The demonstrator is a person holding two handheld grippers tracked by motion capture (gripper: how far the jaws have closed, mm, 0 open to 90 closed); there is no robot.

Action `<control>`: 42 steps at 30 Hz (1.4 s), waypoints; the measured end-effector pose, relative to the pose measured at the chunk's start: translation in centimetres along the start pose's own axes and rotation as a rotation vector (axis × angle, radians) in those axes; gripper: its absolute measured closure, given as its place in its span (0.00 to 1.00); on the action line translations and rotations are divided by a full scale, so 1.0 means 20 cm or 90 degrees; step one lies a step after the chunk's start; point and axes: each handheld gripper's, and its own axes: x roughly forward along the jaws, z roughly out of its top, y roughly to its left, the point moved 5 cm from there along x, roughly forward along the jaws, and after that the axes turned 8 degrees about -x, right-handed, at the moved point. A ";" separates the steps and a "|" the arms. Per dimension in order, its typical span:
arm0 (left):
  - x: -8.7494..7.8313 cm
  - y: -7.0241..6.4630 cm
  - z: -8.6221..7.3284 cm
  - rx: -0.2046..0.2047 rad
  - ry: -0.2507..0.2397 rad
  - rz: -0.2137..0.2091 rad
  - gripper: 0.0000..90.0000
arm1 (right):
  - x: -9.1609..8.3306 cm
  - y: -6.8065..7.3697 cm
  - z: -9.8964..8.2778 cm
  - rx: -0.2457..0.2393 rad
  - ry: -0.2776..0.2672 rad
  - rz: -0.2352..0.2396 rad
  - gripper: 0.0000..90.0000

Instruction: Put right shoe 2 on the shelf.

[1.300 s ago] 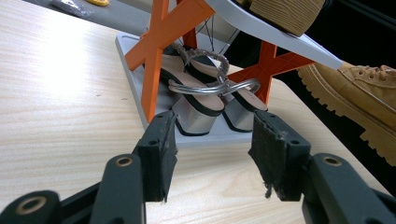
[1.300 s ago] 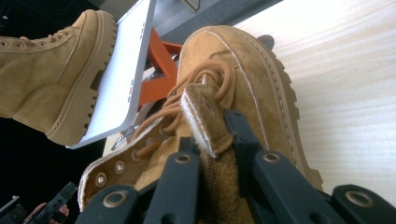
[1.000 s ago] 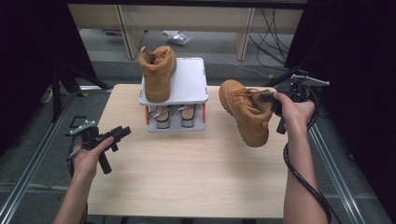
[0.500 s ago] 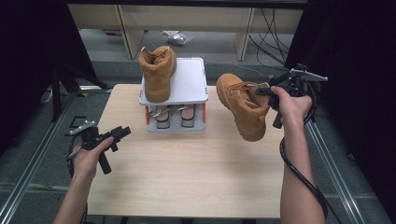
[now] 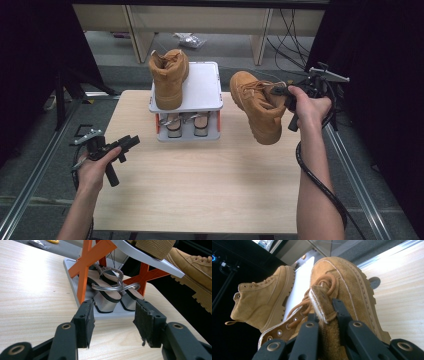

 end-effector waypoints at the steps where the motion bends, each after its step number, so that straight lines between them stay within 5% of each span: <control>1: 0.00 0.00 0.00 0.000 0.000 0.000 0.55 | 0.00 0.00 0.00 0.002 -0.001 -0.004 0.93; 36: 0.01 0.00 -0.01 0.005 0.004 0.001 0.54 | 0.08 0.16 0.11 -0.017 -0.034 0.022 0.93; 42: 0.01 0.00 -0.01 0.005 0.006 0.001 0.54 | 0.10 0.19 0.12 -0.001 -0.033 0.038 0.93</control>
